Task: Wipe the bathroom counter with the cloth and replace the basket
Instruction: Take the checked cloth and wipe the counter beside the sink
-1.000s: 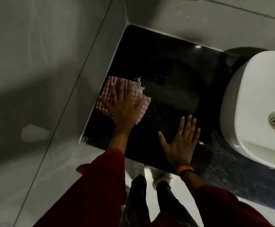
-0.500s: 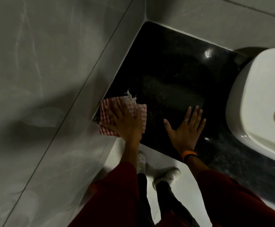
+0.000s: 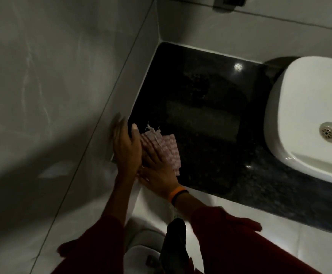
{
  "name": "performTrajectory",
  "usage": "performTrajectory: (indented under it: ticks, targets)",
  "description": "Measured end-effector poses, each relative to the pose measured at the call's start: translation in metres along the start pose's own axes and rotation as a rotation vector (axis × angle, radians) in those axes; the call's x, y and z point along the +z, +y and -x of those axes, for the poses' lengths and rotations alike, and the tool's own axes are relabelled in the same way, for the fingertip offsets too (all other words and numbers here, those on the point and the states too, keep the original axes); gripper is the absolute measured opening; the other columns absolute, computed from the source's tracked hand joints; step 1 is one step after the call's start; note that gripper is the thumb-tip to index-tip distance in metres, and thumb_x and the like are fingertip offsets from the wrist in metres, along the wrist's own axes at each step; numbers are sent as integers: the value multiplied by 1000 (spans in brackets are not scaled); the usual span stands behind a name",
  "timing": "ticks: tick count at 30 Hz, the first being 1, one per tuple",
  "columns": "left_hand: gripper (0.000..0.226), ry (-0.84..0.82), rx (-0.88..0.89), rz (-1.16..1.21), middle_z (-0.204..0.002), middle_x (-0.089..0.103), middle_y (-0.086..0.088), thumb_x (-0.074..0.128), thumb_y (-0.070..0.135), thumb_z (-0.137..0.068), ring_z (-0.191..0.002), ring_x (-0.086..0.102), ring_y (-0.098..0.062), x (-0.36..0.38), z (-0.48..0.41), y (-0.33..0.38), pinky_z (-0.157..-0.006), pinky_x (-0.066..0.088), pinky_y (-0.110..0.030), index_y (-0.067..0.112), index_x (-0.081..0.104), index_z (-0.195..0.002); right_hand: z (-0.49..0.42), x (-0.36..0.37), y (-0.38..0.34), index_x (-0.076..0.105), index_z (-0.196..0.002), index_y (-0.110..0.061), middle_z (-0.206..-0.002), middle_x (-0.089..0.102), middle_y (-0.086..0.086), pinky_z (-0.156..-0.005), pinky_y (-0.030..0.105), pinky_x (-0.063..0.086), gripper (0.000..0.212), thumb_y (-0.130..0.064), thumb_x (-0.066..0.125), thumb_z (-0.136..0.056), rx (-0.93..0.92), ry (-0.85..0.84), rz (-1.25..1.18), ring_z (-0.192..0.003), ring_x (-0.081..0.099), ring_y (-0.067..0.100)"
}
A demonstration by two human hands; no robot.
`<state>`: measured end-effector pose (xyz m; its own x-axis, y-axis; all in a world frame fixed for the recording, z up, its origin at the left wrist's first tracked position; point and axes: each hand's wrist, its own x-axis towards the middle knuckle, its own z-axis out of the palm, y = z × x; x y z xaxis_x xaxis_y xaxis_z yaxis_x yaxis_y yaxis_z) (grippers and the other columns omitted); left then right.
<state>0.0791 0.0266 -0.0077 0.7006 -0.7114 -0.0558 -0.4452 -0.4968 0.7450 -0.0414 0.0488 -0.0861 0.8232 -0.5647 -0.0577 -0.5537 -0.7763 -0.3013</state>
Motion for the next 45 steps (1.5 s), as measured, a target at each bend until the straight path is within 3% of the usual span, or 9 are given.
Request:
performTrajectory:
  ticks: [8, 13, 19, 25, 28, 33, 35, 38, 45]
  targets:
    - [55, -274, 276, -333, -164, 29, -9, 33, 37, -106, -155, 16, -23, 32, -11, -37, -128, 13, -48, 11, 33, -154, 99, -13, 77, 28, -157, -31, -168, 24, 6, -123, 58, 27, 60, -39, 50, -102, -66, 10, 154, -155, 20, 33]
    - [57, -310, 421, -399, -164, 29, -10, 34, 38, -103, -156, 15, -27, 56, -1, -32, -128, 7, -52, 10, 36, -153, 158, -44, 81, 51, -145, -27, -154, 49, 5, -120, 54, 32, 62, -26, 73, -87, 47, -4, 130, -144, 43, 29]
    - [56, -329, 541, -454, -161, 36, -12, 36, 38, -103, -154, 22, -31, 79, 5, -19, -126, 13, -57, 9, 41, -150, 151, -114, 67, 55, -138, -34, -125, 69, -1, -103, 38, 49, 36, -38, 46, -104, 349, -295, -262, -111, 66, 18]
    - [57, -326, 579, -544, -165, 27, -11, 37, 40, -103, -155, 18, -29, 87, 3, -31, -125, 15, -57, 14, 34, -154, 75, -165, 114, 69, -122, -23, -112, 72, -4, -92, 31, 50, 31, -20, 60, -93, 518, -623, -724, -100, 66, 13]
    - [58, -306, 590, -544, -164, 29, -11, 36, 41, -103, -155, 19, -29, 89, 2, -34, -125, 17, -57, 14, 33, -154, 41, -165, 139, 72, -115, -32, -116, 71, -11, -94, 30, 48, 23, -34, 61, -95, 534, -500, -731, -102, 63, 7]
    - [59, -289, 586, -554, -164, 30, -10, 32, 43, -102, -155, 20, -29, 90, 2, -36, -124, 17, -59, 15, 33, -154, 54, -122, 138, 66, -123, -26, -122, 68, 5, -95, 43, 50, 36, -44, 47, -98, 619, 203, -207, -114, 61, 27]
    - [59, -281, 578, -554, -164, 29, -10, 33, 43, -102, -155, 20, -28, 91, 0, -36, -124, 17, -59, 16, 33, -154, 74, -89, 110, 58, -134, -23, -141, 59, 9, -110, 51, 37, 49, -50, 39, -97, 576, 201, -53, -131, 52, 32]
    - [59, -262, 607, -550, -165, 27, -9, 33, 43, -102, -155, 17, -28, 96, -2, -39, -124, 16, -58, 16, 32, -154, 92, -47, 88, 20, -159, -29, -170, 8, 10, -123, 62, 4, 68, -61, 25, -99, 550, -27, -7, -158, 6, 32]
    - [62, -289, 575, -631, -166, 24, -9, 29, 45, -101, -156, 15, -27, 109, -12, -46, -124, 18, -58, 19, 26, -156, 29, -33, 141, 21, -158, -38, -170, 13, 8, -121, 68, 10, 69, -66, 31, -95, 539, 36, 22, -158, 9, 32]
